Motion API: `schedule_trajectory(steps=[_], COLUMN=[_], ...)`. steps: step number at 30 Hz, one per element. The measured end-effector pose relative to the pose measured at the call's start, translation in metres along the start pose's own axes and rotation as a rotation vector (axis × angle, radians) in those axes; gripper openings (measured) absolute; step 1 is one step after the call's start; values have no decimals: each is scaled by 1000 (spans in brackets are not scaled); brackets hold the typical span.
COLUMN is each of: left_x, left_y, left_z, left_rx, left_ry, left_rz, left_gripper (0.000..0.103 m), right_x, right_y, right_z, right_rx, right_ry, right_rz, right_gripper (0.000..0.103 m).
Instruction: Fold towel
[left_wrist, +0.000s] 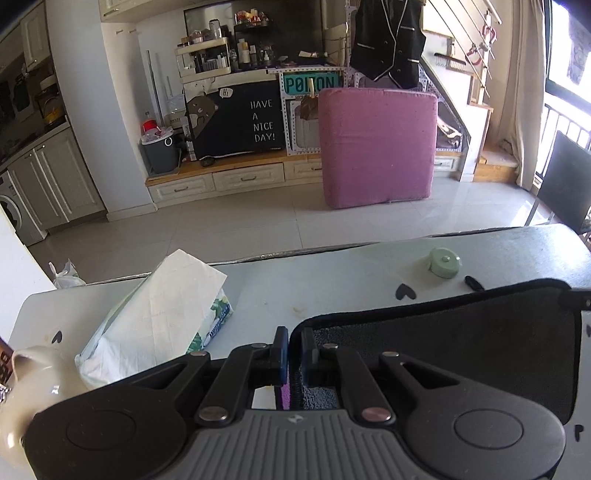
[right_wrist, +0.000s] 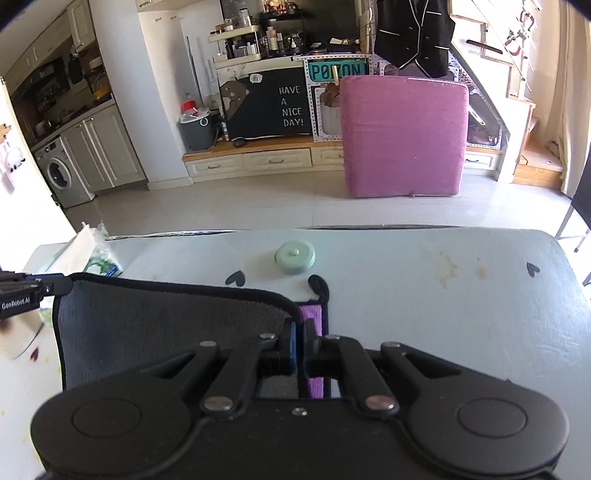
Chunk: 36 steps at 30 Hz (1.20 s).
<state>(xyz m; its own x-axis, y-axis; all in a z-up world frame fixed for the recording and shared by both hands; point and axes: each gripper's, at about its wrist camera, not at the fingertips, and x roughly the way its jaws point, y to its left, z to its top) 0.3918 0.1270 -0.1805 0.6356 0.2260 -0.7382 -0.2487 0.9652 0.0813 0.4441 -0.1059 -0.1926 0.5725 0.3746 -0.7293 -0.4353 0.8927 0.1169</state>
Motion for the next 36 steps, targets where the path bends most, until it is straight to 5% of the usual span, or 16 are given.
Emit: schedule_trajectory(steps=[15, 33, 36], left_x=[40, 86, 89], left_y=[17, 5, 7], left_z=[13, 3, -2], left_rx=[-9, 2, -13], left_ry=[34, 99, 102], left_rz=[26, 16, 24], left_gripper=[8, 8, 17], right_x=[34, 78, 84], right_y=[32, 36, 36], right_z=[30, 18, 15], right_rx=[-46, -5, 6], right_ry=[-18, 51, 60], right_rz=[-95, -163, -164], right_gripper=[4, 4, 5])
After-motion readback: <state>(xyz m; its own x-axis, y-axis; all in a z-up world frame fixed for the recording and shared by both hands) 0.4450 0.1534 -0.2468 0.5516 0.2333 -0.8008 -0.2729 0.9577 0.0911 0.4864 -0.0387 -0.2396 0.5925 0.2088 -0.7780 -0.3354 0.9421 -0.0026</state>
